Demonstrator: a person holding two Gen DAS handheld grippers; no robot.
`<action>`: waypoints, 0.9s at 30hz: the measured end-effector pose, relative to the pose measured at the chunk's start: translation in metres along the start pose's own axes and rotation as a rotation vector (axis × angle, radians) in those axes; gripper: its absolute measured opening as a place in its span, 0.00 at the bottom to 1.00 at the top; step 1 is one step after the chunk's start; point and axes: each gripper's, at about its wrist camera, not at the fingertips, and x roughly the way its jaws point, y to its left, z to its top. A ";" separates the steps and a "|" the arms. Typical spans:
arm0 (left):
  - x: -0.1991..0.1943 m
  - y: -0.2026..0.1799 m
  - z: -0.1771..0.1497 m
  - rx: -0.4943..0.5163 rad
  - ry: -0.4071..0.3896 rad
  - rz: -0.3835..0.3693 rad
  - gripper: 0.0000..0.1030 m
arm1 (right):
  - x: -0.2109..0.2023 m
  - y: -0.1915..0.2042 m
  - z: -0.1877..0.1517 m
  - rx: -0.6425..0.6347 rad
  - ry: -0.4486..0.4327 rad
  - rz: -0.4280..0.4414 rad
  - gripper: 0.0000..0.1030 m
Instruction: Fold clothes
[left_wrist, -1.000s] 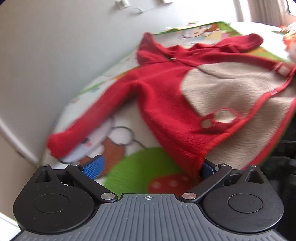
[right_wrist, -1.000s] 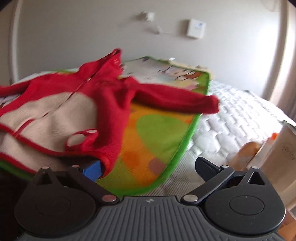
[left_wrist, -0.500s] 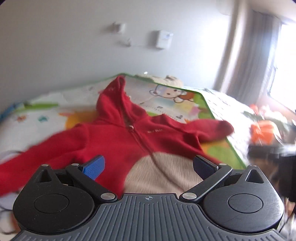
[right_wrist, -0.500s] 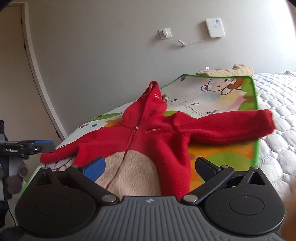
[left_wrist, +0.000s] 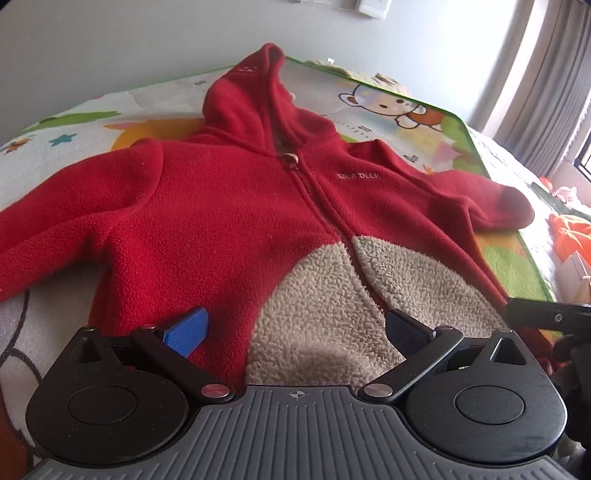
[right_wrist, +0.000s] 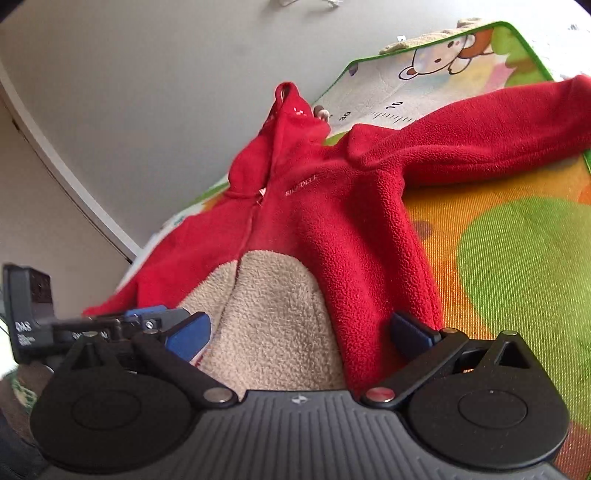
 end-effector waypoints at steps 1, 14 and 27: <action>0.000 -0.001 0.000 0.004 0.003 0.004 1.00 | -0.001 0.000 -0.001 0.003 -0.004 0.005 1.00; 0.006 -0.018 -0.007 0.118 -0.002 0.068 1.00 | 0.012 0.025 -0.009 -0.170 0.001 -0.123 1.00; 0.008 -0.022 -0.010 0.156 -0.013 0.092 1.00 | 0.013 0.024 0.009 -0.238 0.138 -0.087 1.00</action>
